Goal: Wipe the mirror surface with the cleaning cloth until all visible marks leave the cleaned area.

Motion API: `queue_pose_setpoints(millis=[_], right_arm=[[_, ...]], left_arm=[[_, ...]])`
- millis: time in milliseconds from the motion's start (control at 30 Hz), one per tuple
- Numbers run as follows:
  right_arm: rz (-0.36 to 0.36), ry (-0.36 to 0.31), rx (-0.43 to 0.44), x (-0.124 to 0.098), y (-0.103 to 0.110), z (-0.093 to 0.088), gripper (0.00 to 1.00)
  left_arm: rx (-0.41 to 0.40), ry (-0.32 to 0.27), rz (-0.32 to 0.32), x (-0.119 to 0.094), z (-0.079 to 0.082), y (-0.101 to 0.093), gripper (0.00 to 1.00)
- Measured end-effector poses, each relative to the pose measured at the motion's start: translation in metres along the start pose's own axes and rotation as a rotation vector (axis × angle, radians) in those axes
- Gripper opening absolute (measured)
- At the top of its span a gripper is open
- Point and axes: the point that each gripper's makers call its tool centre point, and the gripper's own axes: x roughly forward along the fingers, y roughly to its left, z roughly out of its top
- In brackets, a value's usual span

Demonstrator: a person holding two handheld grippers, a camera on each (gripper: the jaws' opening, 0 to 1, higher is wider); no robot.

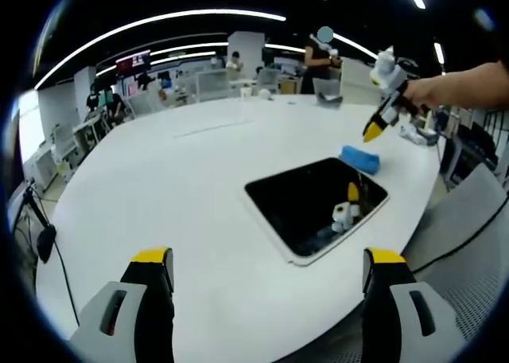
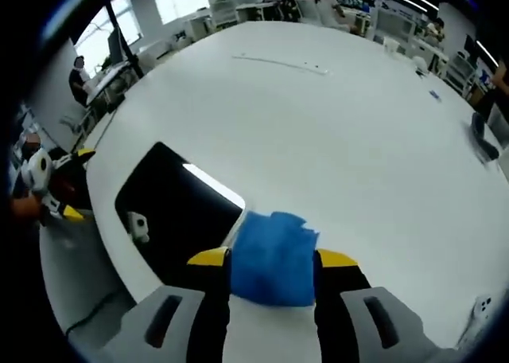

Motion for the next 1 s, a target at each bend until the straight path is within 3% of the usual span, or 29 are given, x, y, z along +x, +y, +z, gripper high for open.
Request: queue_pose_setpoints(millis=[233,367,467,567,733,1000], right_arm=[[-0.021,0.013,0.012,0.019,0.002,-0.005,0.33],[-0.058,0.021,-0.014,0.03,-0.003,-0.011,0.23],[-0.06,0.029,0.002,0.036,-0.003,-0.014,0.22],[-0.07,0.061,-0.049,0.044,-0.003,-0.021,0.14],[-0.081,0.042,-0.054,0.043,-0.004,-0.016,0.08],[-0.097,0.019,0.087,0.037,-0.013,-0.012,0.05]], left_arm=[[-0.001,0.002,-0.006,0.0,-0.001,-0.001,0.99],[-0.001,0.009,-0.007,0.001,-0.002,-0.001,0.99],[-0.003,0.008,-0.006,0.001,-0.002,-0.001,0.99],[-0.008,0.009,-0.004,0.001,-0.002,0.0,0.99],[-0.007,0.017,-0.004,0.003,-0.004,0.0,0.99],[0.0,0.022,0.0,0.003,-0.004,-0.001,0.99]])
